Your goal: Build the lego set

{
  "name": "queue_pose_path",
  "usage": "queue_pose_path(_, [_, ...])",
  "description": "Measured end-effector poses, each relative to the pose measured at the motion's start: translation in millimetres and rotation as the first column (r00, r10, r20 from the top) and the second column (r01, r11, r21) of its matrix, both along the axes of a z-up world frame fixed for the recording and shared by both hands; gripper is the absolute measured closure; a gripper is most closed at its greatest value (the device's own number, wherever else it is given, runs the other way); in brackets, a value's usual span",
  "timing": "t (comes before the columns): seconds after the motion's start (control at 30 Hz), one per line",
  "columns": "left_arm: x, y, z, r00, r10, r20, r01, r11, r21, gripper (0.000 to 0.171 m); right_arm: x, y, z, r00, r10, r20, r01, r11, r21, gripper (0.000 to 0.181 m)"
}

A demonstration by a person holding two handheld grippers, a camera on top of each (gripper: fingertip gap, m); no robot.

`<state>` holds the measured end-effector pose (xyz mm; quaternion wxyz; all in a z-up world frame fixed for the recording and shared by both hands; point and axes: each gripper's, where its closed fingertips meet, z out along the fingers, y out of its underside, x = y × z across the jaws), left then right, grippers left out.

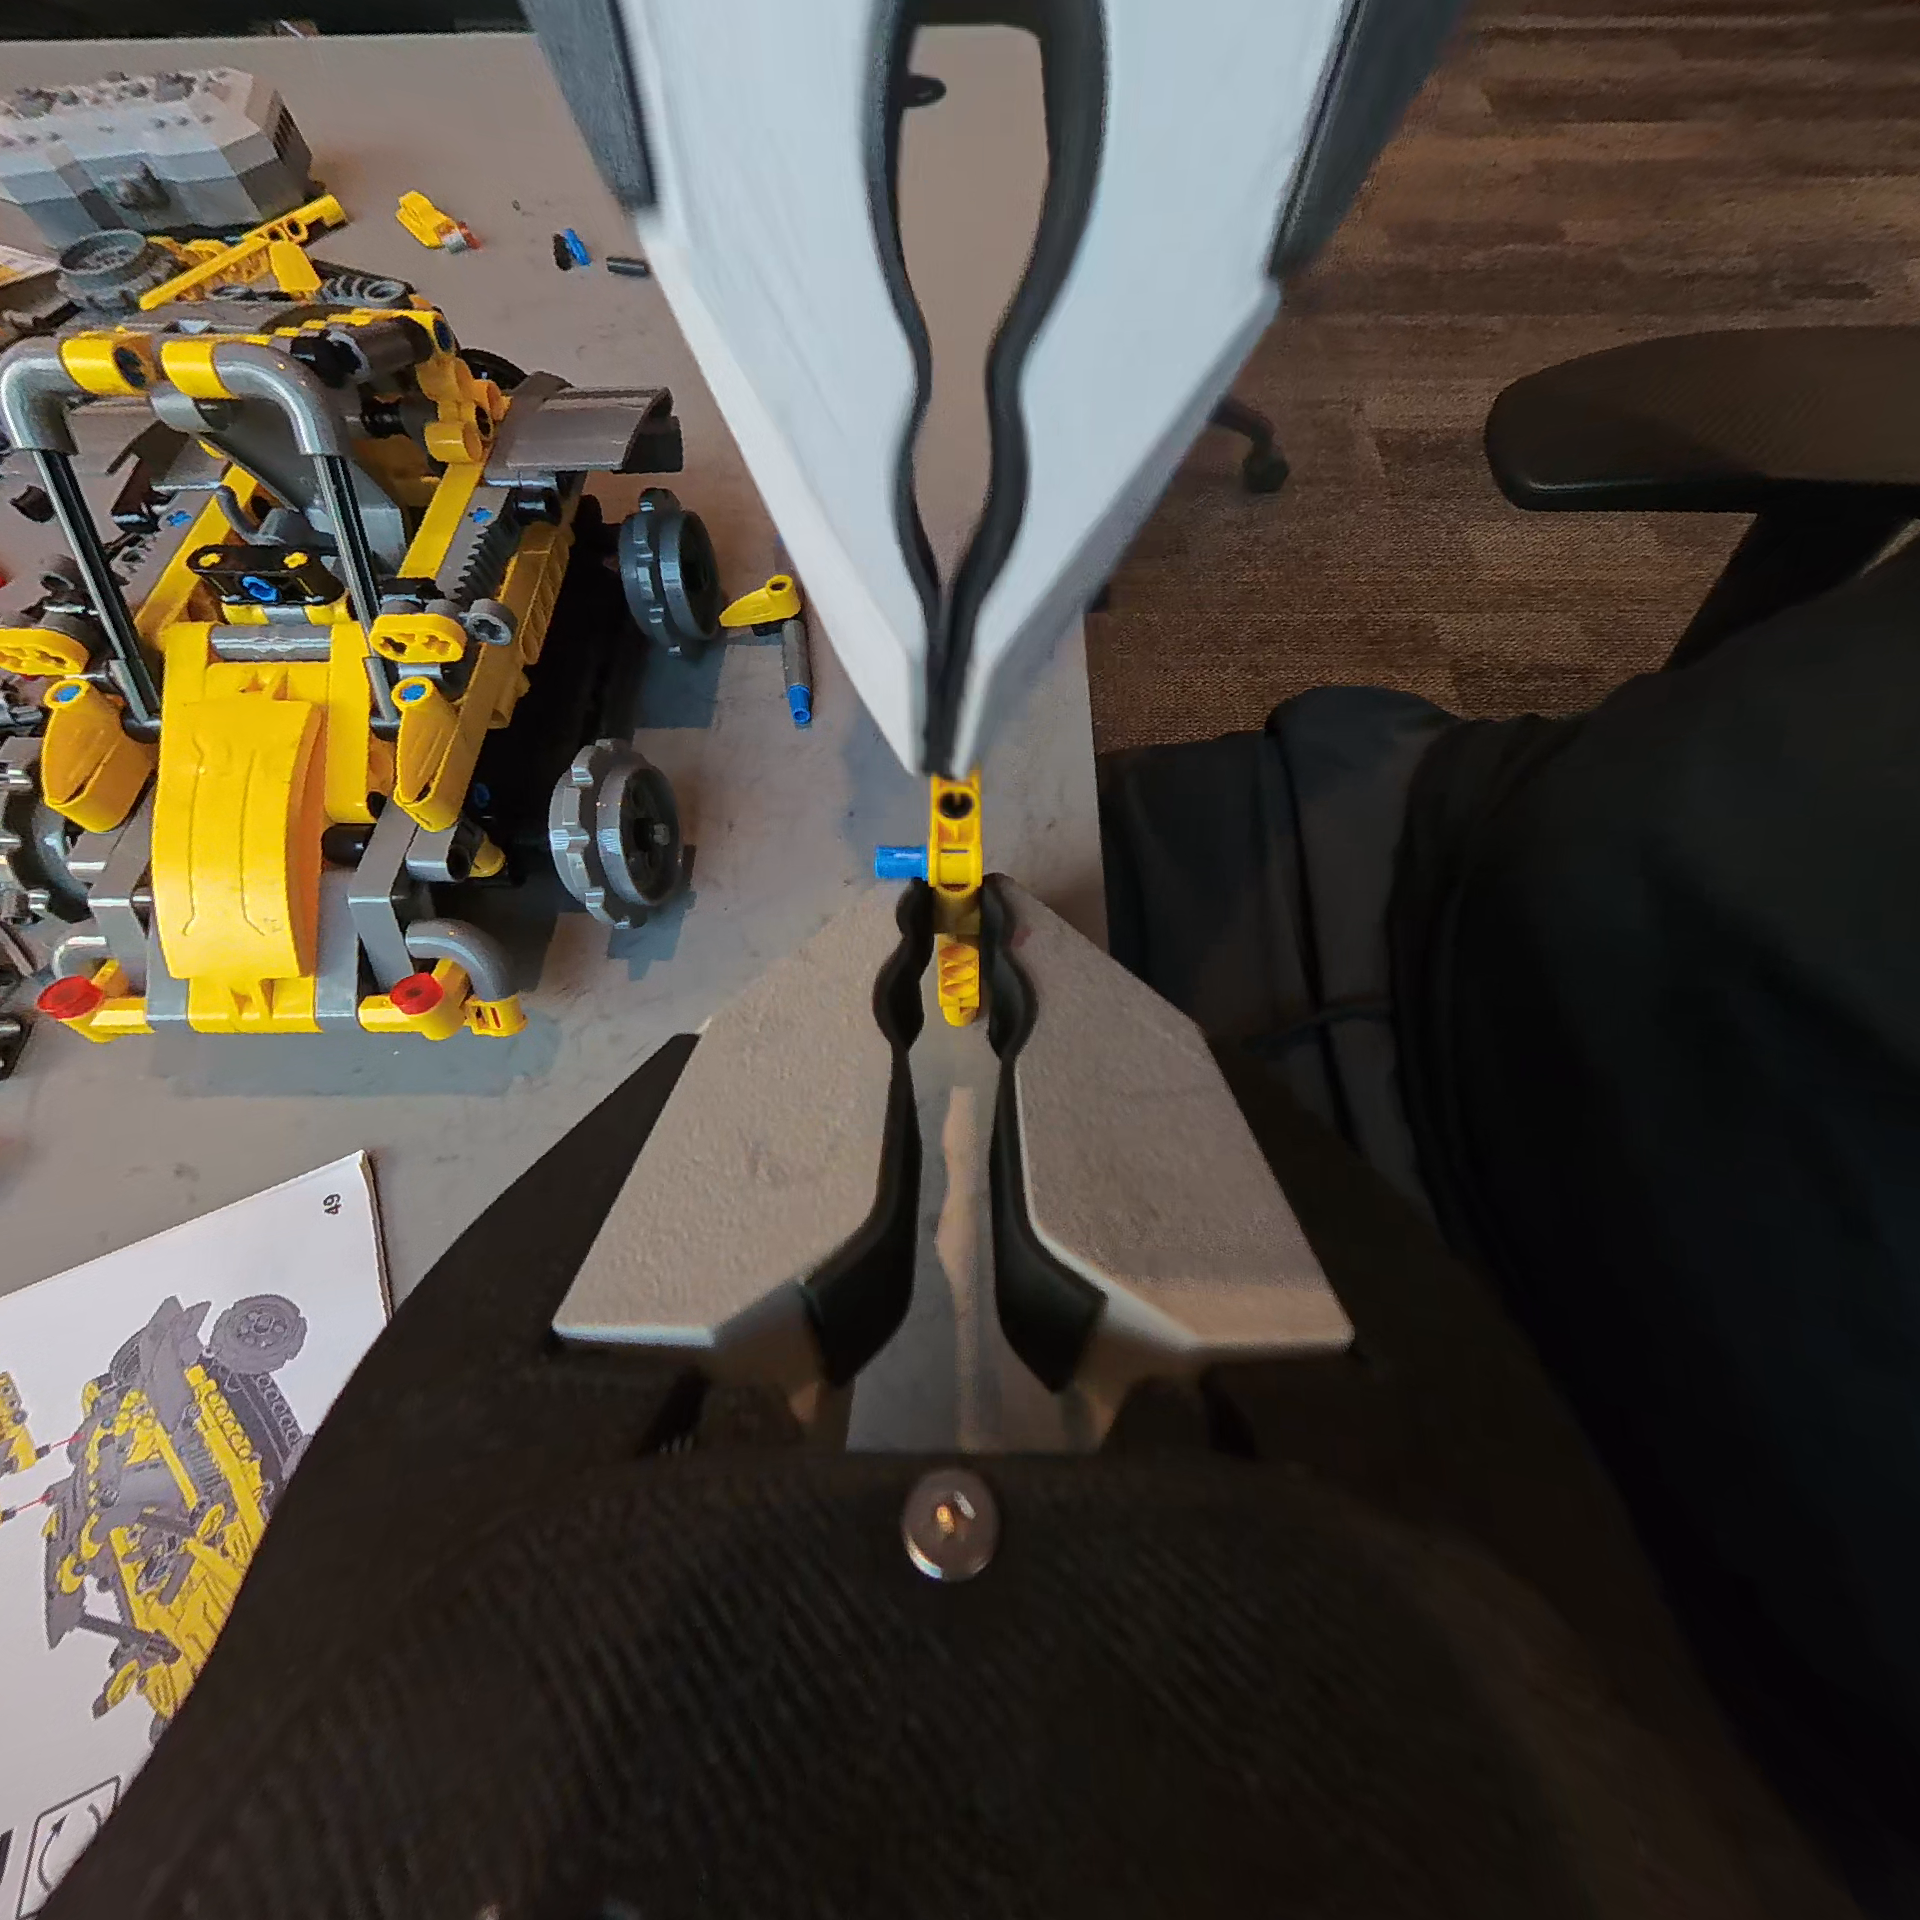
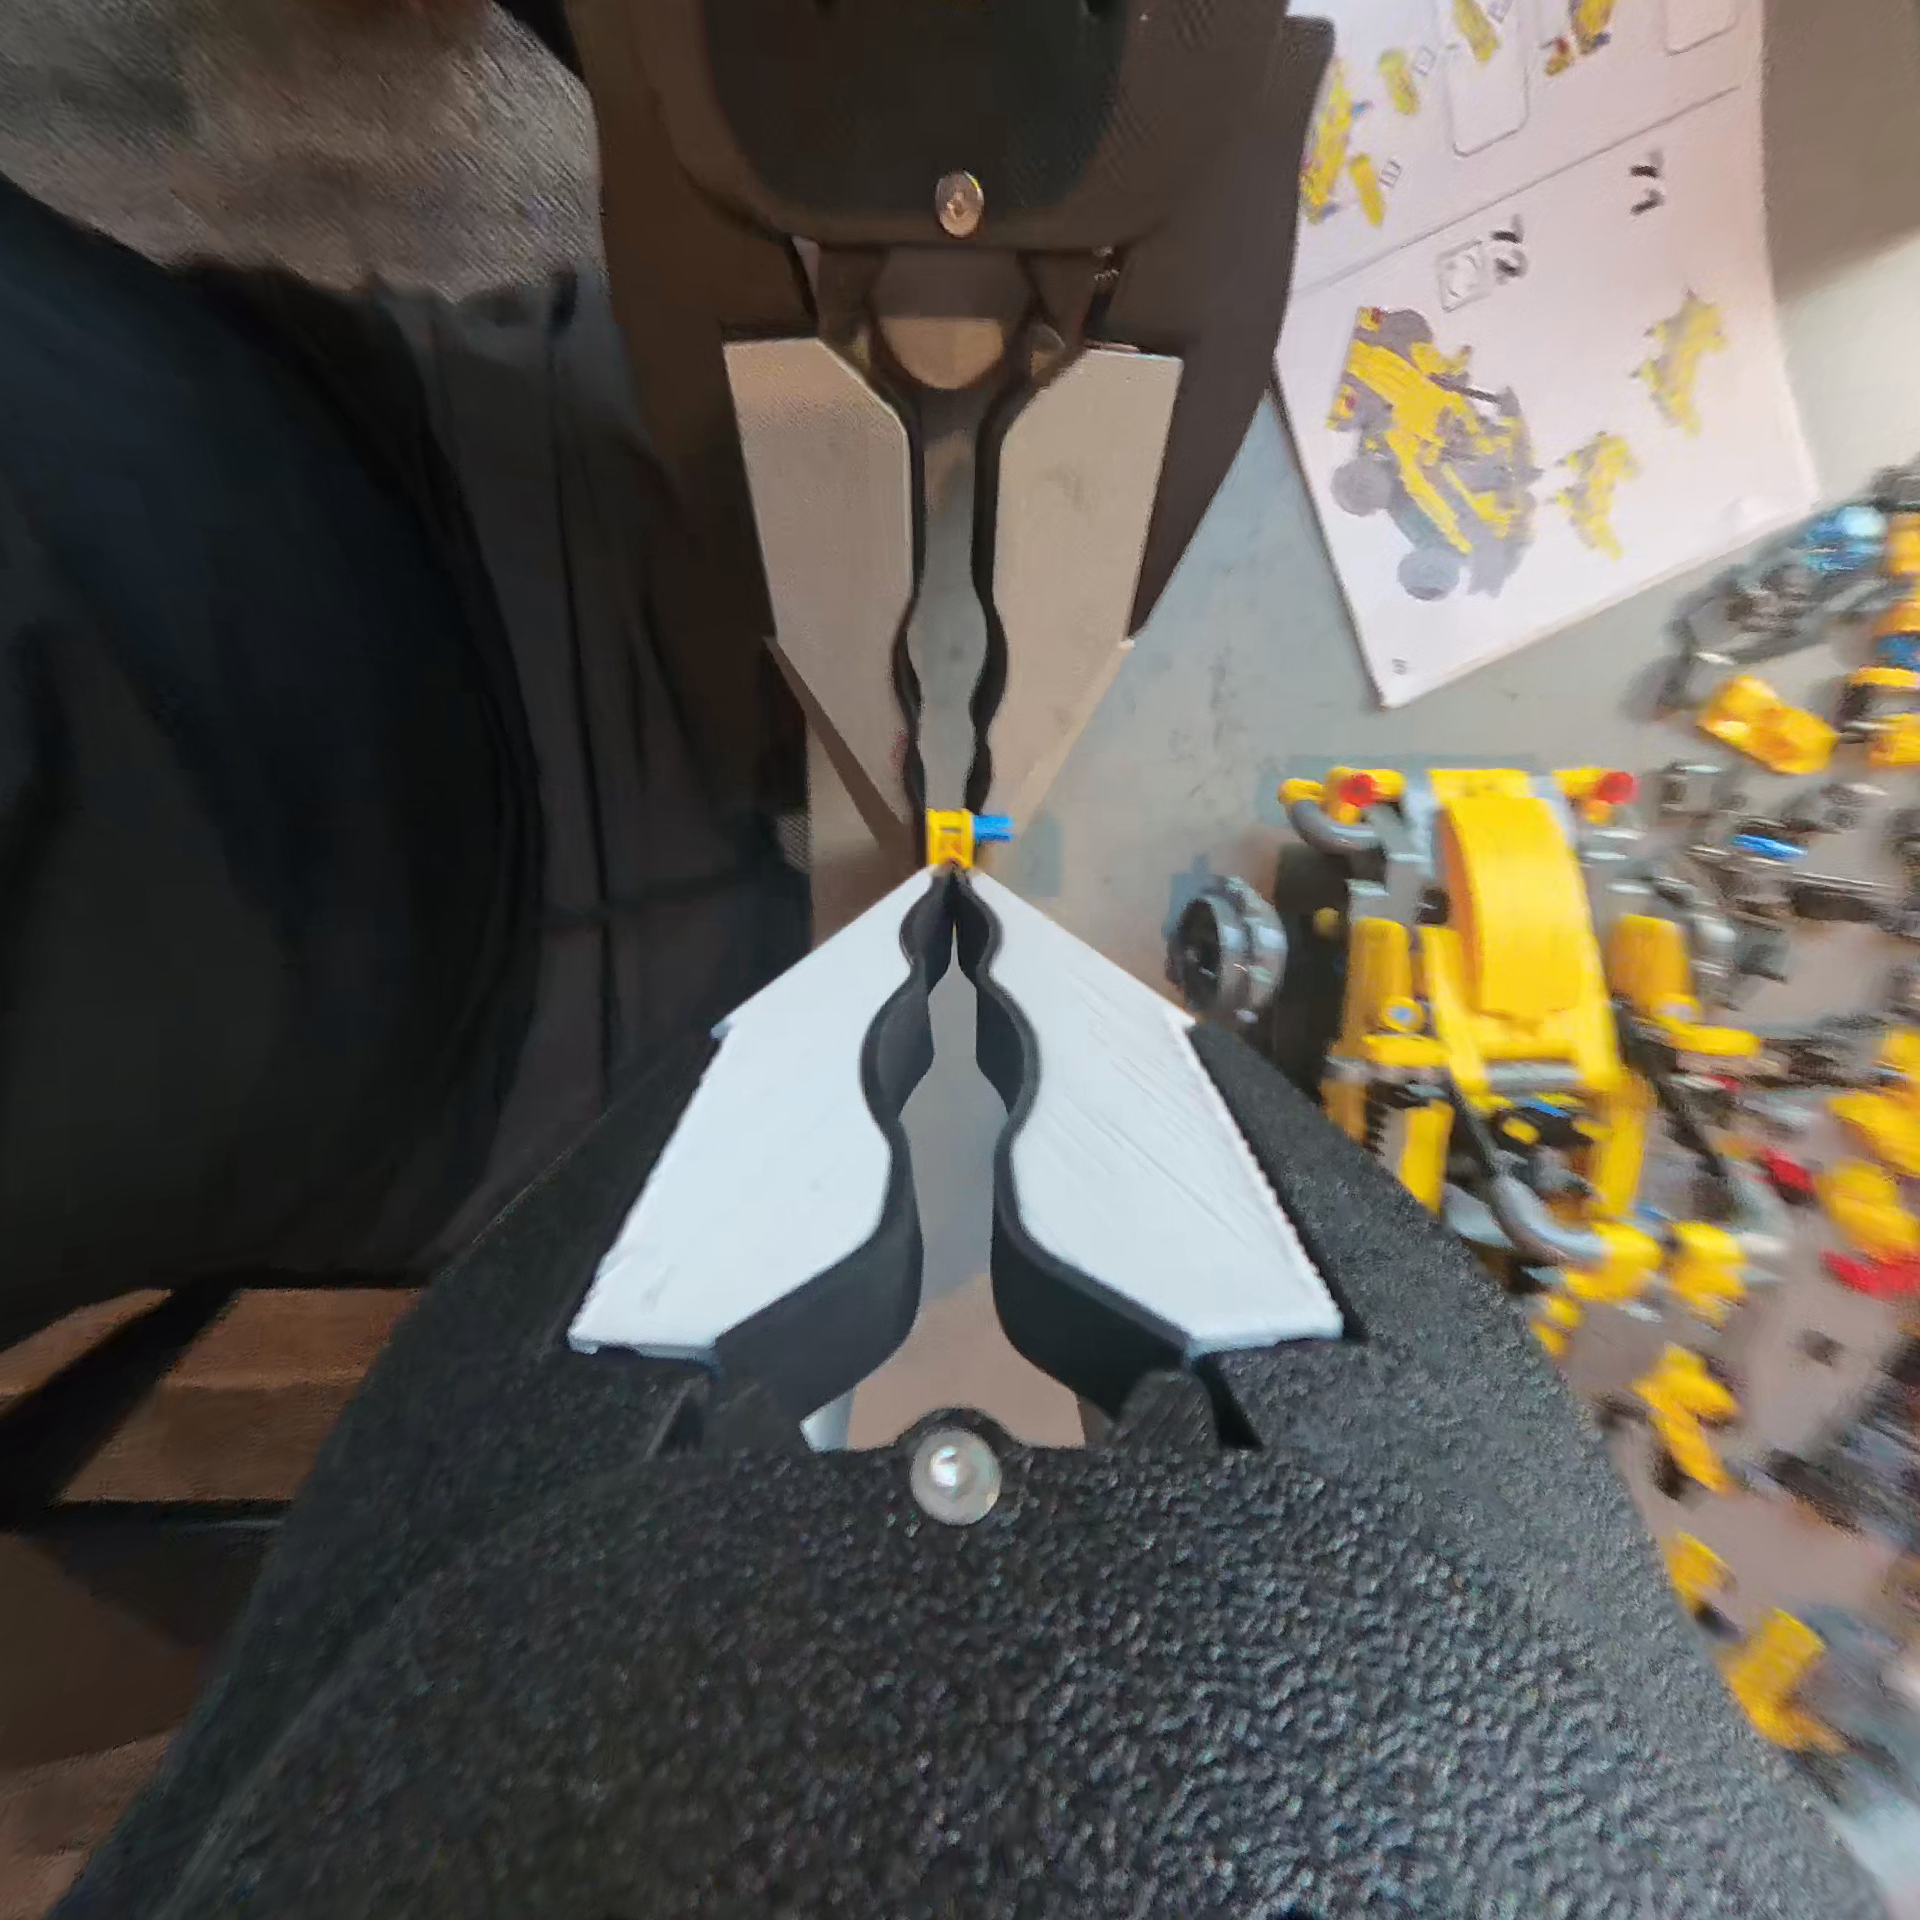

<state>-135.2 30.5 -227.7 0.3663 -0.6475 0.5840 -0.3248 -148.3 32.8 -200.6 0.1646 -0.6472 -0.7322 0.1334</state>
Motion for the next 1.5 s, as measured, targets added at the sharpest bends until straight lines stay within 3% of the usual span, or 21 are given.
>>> queue_pose_path(0.07, [0, 0, 0, 1.000, 0.000, 0.000, 0.000, 1.000, 0.005, 0.167, -11, 0, 25, 0.994, 0.026, -0.109, -0.019, 0.998, 0.063, 0.181])
queue_pose_path(0.1, [0, 0, 0, 1.000, 0.000, 0.000, 0.000, 1.000, 0.005, 0.167, -12, -6, 23, 0.993, 0.014, -0.119, -0.014, 1.000, 0.001, 0.181])
queue_pose_path(0.13, [0, 0, 0, 1.000, 0.001, -0.001, -0.001, 1.000, 0.003, 0.167, 2, -3, -4, 1.000, -0.014, 0.005, 0.014, 1.000, -0.020, 0.180])
queue_pose_path(0.17, [-1, 1, 0, 1.000, 0.001, -0.001, -0.001, 1.000, -0.001, 0.167, -7, -2, 2, 0.994, -0.026, -0.106, 0.021, 0.999, -0.047, 0.181])
queue_pose_path(0.2, [-2, 1, 0, 1.000, 0.001, 0.001, -0.001, 1.000, -0.002, 0.167, 8, 5, -4, 0.998, -0.057, -0.012, 0.057, 0.998, -0.018, 0.181])
queue_pose_path(0.3, [-1, 1, 0, 1.000, 0.000, 0.000, 0.000, 1.000, 0.009, 0.167, -8, 0, 45, 0.968, -0.075, -0.241, 0.070, 0.997, -0.028, 0.181])
queue_pose_path(0.4, [-2, 1, 0, 1.000, 0.003, 0.001, -0.003, 1.000, 0.005, 0.167, -8, 9, 81, 0.881, -0.163, -0.444, 0.143, 0.987, -0.078, 0.181])
queue_pose_path(0.43, [-2, 1, 0, 1.000, 0.004, 0.001, -0.004, 1.000, 0.015, 0.167, -5, 9, 75, 0.868, -0.188, -0.460, 0.155, 0.982, -0.109, 0.181])
queue_pose_path(0.5, [-2, 1, 2, 1.000, 0.011, 0.006, -0.012, 0.998, 0.062, 0.167, 4, 7, 54, 0.857, -0.242, -0.455, 0.179, 0.968, -0.177, 0.160])
queue_pose_path(0.57, [-3, 0, 9, 0.999, 0.017, 0.042, -0.022, 0.993, 0.120, 0.167, 10, -5, 37, 0.852, -0.249, -0.460, 0.163, 0.962, -0.219, 0.152])
queue_pose_path(0.7, [-1, -4, 37, 0.976, -0.016, 0.216, -0.029, 0.979, 0.203, 0.167, 20, -15, 11, 0.825, -0.232, -0.516, 0.168, 0.971, -0.168, 0.146])
queue_pose_path(0.8, [4, -10, 54, 0.944, -0.062, 0.323, -0.017, 0.971, 0.238, 0.167, 14, -16, 8, 0.808, -0.201, -0.554, 0.175, 0.980, -0.099, 0.141])
queue_pose_path(0.93, [9, -19, 60, 0.927, -0.104, 0.359, 0.017, 0.971, 0.238, 0.167, 4, -18, 19, 0.775, -0.132, -0.618, 0.164, 0.986, -0.005, 0.147])
queue_pose_path(1.03, [9, -18, 60, 0.928, -0.085, 0.364, 0.003, 0.975, 0.221, 0.166, 1, -21, 20, 0.772, -0.100, -0.628, 0.149, 0.988, 0.026, 0.165])
queue_pose_path(1.2, [7, -17, 63, 0.917, -0.079, 0.391, 0.004, 0.982, 0.188, 0.164, 0, -20, 23, 0.749, -0.073, -0.658, 0.166, 0.983, 0.080, 0.171])
queue_pose_path(1.5, [-3, 10, 40, 0.967, 0.080, 0.244, -0.105, 0.990, 0.093, 0.150, 19, 10, 7, 0.818, -0.114, -0.564, 0.321, 0.904, 0.283, 0.174])
